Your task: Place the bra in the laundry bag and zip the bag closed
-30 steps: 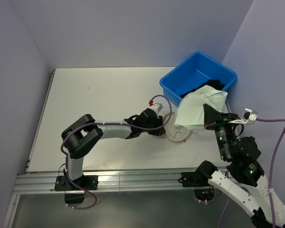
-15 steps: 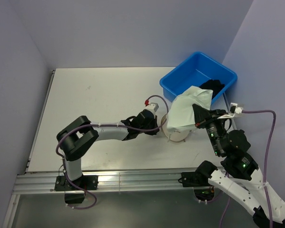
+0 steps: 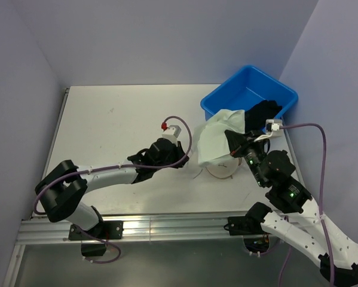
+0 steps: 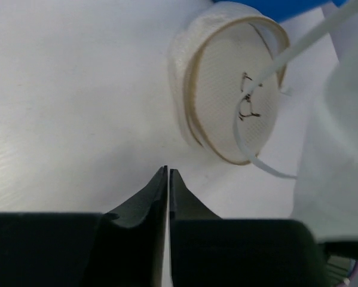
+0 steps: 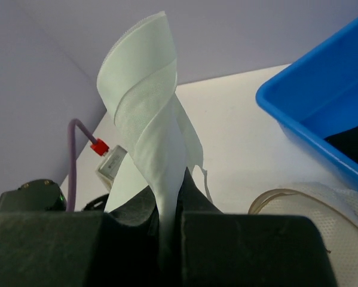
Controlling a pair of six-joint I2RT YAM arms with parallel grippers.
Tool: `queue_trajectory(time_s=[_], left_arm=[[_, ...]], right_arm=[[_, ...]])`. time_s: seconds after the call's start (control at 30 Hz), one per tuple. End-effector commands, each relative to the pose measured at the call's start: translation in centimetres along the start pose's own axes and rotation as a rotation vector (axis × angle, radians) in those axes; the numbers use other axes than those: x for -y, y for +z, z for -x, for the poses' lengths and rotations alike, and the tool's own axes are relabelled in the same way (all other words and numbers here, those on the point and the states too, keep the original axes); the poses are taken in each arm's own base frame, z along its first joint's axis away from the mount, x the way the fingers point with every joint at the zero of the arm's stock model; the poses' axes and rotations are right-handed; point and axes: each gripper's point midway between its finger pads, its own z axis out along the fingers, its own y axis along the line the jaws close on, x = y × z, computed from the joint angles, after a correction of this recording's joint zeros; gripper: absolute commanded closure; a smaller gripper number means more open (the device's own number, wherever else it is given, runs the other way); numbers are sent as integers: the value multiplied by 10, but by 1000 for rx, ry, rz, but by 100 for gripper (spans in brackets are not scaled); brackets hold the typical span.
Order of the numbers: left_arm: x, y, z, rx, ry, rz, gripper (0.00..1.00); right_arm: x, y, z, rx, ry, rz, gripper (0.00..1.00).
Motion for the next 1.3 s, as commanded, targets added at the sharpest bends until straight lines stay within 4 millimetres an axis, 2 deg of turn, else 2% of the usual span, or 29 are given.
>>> queue_trajectory(time_s=[0.0, 0.07, 0.13, 0.27, 0.3, 0.47, 0.57, 0.8, 0.83, 1.0, 1.27], left_arm=[[45, 9, 9, -7, -16, -141, 82], [48, 21, 2, -36, -33, -146, 75], [62, 27, 2, -46, -35, -182, 73], [67, 44, -15, -102, -42, -183, 68], [73, 47, -14, -101, -40, -191, 68], [65, 61, -22, -115, -24, -143, 66], [55, 68, -16, -80, 2, -80, 65], [49, 78, -18, -70, 60, -11, 64], [47, 81, -20, -65, 58, 2, 60], [44, 89, -21, -65, 81, 21, 58], [38, 88, -11, -27, 117, 62, 60]], right_arm=[[7, -21, 64, 204, 66, -57, 100], [15, -31, 74, 234, 66, -93, 100], [27, -42, 84, 279, 66, -137, 100], [39, -52, 85, 280, 42, -188, 100], [41, -55, 87, 288, 43, -193, 100], [43, -61, 86, 289, 39, -186, 100], [43, -60, 83, 281, 37, -177, 100], [40, -59, 79, 266, 28, -159, 100], [39, -59, 78, 261, 31, -150, 100], [41, -60, 77, 263, 31, -156, 100], [42, -61, 75, 255, 28, -155, 100]])
